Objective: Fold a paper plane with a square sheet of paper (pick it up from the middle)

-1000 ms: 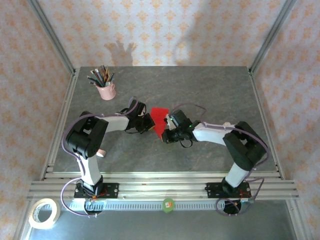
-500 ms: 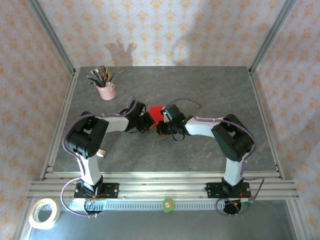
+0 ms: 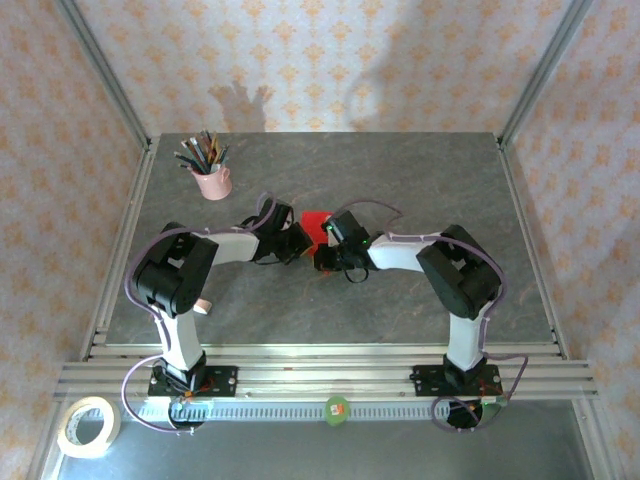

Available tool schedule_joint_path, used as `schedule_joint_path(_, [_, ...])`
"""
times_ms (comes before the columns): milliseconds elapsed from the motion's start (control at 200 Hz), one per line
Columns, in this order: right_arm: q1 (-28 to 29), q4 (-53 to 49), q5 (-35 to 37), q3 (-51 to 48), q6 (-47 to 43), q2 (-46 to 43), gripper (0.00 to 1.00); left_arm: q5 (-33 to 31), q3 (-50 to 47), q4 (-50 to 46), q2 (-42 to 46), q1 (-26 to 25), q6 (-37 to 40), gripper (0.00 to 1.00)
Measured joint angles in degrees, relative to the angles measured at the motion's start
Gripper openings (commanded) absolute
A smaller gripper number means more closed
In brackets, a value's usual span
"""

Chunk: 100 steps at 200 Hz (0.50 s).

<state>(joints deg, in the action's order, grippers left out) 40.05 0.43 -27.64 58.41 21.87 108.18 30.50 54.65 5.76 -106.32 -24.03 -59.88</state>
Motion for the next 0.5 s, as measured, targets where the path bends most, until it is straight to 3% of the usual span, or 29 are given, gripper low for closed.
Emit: schedule_joint_path(500, [-2.0,-1.2,-0.2,-2.0,-4.3,-1.9,0.07,1.6,-0.3,0.1,3.1,0.0,13.5,0.12])
